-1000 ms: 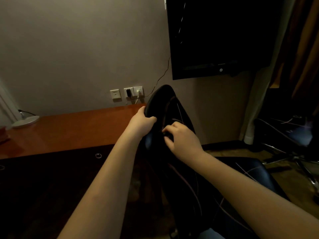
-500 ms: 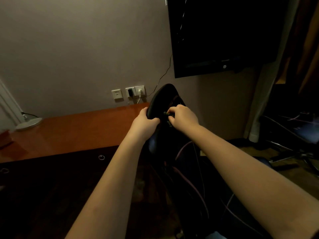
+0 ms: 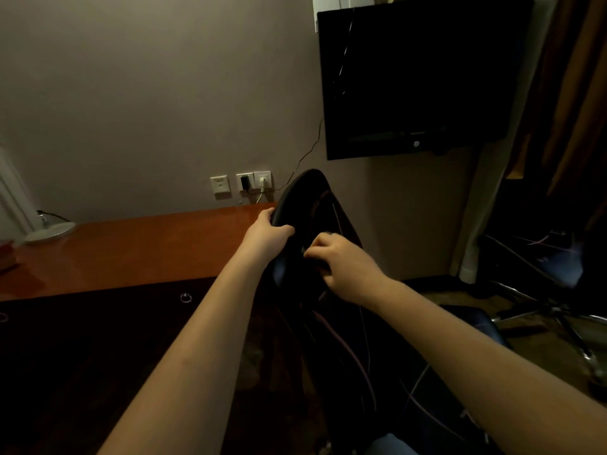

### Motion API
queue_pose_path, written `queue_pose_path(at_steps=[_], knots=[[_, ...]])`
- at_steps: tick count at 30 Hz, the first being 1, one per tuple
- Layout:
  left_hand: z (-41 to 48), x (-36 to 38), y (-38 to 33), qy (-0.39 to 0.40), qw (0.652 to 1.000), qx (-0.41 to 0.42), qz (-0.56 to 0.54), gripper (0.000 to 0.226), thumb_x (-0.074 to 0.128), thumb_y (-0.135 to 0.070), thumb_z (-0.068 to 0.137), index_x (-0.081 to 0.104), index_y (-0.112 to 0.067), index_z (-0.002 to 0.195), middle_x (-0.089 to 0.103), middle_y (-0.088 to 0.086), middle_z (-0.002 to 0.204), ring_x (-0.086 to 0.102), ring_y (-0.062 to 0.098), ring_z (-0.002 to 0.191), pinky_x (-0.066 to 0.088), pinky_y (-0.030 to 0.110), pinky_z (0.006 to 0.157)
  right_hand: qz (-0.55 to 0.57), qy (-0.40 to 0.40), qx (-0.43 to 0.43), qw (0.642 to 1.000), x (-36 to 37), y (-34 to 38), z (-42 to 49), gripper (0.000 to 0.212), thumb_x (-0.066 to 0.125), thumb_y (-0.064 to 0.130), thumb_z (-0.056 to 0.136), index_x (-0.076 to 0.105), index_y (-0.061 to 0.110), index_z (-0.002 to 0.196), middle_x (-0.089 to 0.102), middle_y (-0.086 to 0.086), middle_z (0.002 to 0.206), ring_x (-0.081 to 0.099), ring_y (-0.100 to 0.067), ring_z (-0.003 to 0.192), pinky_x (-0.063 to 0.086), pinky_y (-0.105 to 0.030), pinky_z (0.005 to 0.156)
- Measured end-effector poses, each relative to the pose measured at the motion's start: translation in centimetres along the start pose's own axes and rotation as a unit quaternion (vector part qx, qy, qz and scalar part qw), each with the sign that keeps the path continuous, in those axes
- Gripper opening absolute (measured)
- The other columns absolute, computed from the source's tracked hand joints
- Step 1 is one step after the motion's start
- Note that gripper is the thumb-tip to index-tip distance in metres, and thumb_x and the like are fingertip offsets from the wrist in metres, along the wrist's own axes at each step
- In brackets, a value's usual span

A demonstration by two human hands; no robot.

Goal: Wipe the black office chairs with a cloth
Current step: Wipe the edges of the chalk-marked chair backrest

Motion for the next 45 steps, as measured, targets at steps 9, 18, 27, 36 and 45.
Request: queue_pose_path(at_steps=[9, 18, 27, 36, 45], knots=[[-0.6, 0.0, -0.2, -0.002, 1.000, -0.005, 0.023, 0.067, 0.059, -0.024, 0.092, 0.027, -0.020, 0.151, 0.048, 0.009, 0.141, 0.053, 0.024, 0.118, 0.043, 0.025, 0.076, -0.042, -0.028, -0.092, 0.994, 0.1, 3.4, -4.7, 0.026, 0.061, 0.024, 0.093, 0.065, 0.020, 0.118, 0.057, 0.001, 0.109, 0.052, -0.015, 0.094, 0.046, -0.023, 0.064], [-0.1, 0.1, -0.3, -0.002, 0.999, 0.004, 0.039, 0.058, 0.057, -0.023, 0.092, 0.036, -0.019, 0.146, 0.054, 0.006, 0.134, 0.055, 0.024, 0.113, 0.043, 0.028, 0.080, -0.155, -0.091, -0.112, 0.977, 0.8, 2.5, -3.3, 0.028, 0.071, 0.007, 0.074, 0.070, 0.014, 0.101, 0.066, -0.011, 0.102, 0.062, -0.029, 0.083, 0.052, -0.036, 0.053], [1.0, 0.1, 0.3, 0.004, 0.999, 0.011, 0.041, 0.058, 0.056, -0.025, 0.092, 0.036, -0.020, 0.146, 0.056, 0.004, 0.130, 0.057, 0.019, 0.104, 0.039, 0.018, 0.059, -0.162, -0.071, -0.056, 0.983, 1.2, -2.8, 3.7, 0.028, 0.069, 0.010, 0.081, 0.071, 0.011, 0.110, 0.065, -0.016, 0.107, 0.061, -0.037, 0.088, 0.054, -0.042, 0.062], [0.9, 0.3, 0.4, 0.014, 1.000, 0.024, 0.013, 0.052, 0.054, -0.021, 0.095, 0.037, -0.024, 0.144, 0.054, -0.007, 0.109, 0.053, 0.002, 0.077, 0.039, 0.012, 0.051, -0.154, -0.026, 0.089, 0.984, 1.3, -7.4, 9.4, 0.037, 0.047, 0.018, 0.097, 0.054, 0.019, 0.133, 0.049, -0.007, 0.133, 0.046, -0.028, 0.118, 0.045, -0.037, 0.086], [0.4, 0.2, 0.3, 0.009, 1.000, 0.007, -0.019, 0.061, 0.056, -0.021, 0.094, 0.029, -0.025, 0.149, 0.052, -0.003, 0.121, 0.053, 0.008, 0.084, 0.040, 0.017, 0.057, -0.061, -0.015, 0.086, 0.994, 1.2, -8.2, 9.6, 0.033, 0.053, 0.005, 0.091, 0.065, 0.020, 0.118, 0.060, 0.002, 0.124, 0.052, -0.022, 0.113, 0.048, -0.035, 0.077]])
Point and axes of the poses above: each hand's wrist, its own z-axis towards the middle knuckle, its own x-axis out of the palm, y = z × x, the point moved 5 cm from there along z, towards the middle knuckle
